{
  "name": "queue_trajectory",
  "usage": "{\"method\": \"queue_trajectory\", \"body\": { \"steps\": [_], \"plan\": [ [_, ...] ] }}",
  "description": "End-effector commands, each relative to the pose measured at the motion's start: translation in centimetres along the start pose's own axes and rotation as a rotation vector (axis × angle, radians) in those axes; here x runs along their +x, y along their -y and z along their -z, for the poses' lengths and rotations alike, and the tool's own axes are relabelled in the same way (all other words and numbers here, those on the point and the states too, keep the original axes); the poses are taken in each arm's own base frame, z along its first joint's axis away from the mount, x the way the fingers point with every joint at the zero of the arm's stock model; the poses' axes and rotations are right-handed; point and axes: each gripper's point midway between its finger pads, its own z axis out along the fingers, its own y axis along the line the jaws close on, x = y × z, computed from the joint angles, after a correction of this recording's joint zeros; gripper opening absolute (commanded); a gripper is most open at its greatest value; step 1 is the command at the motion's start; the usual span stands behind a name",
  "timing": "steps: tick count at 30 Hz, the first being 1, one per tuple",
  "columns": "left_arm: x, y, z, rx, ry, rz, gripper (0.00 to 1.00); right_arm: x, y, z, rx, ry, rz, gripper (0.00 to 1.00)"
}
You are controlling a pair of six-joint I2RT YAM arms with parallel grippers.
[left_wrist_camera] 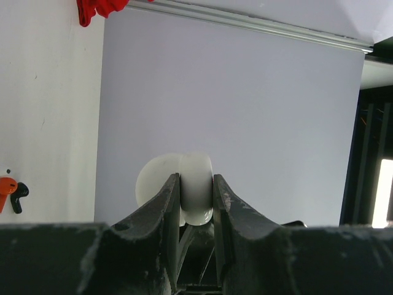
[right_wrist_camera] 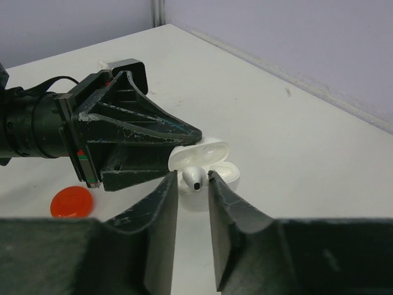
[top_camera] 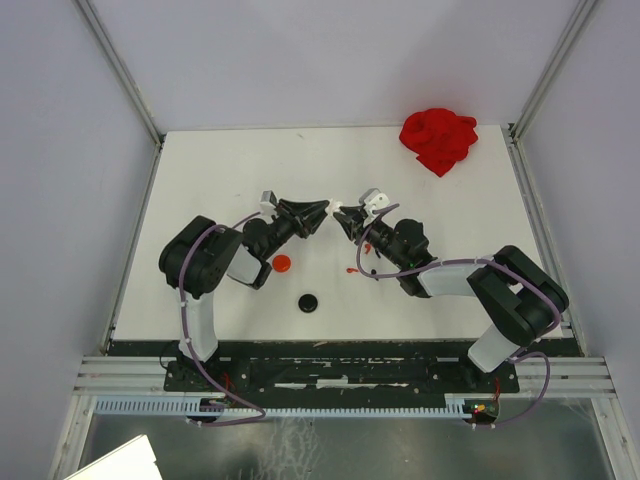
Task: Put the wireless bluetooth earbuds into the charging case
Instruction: Place the earbud in the charging case.
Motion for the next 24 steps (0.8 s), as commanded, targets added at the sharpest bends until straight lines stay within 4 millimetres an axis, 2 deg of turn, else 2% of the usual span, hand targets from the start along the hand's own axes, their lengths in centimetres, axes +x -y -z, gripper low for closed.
{"method": "queue_trajectory", "body": {
  "steps": [1, 7, 11, 13, 16, 17, 22, 24],
  "plan": [
    [0.0, 3.5, -0.5, 0.135, 0.0, 0.001, 0.03, -0.7, -0.4, -0.3, -0.011, 0.029, -0.029, 0.37],
    [-0.1, 3.0, -0.5, 0.125, 0.001, -0.002, 0.03, -2.4, 0.0, 0.0, 0.008, 0.068, -0.049, 0.5],
    [-0.1, 2.6, -0.5, 0.118, -0.002, -0.016, 0.03, -5.3, 1.5, 1.0, 0.099, 0.145, -0.059, 0.62],
    [0.0, 2.6, -0.5, 0.117, -0.01, -0.021, 0.03, -6.5, 3.0, 1.7, 0.183, 0.149, -0.074, 0.67],
    [0.2, 2.7, -0.6, 0.119, -0.024, -0.033, 0.03, -5.2, 5.3, 2.7, 0.334, -0.008, -0.143, 0.69],
    [0.2, 2.8, -0.6, 0.12, -0.029, -0.038, 0.03, -5.4, 6.1, 3.1, 0.381, -0.052, -0.164, 0.71],
    [0.2, 2.5, -0.5, 0.101, -0.049, -0.077, 0.03, -4.5, 8.0, 4.2, 0.479, -0.244, -0.171, 0.75],
    [-0.3, 2.5, 0.0, 0.092, -0.044, -0.095, 0.03, -3.5, 8.9, 4.7, 0.524, -0.33, -0.176, 0.75]
  ]
}}
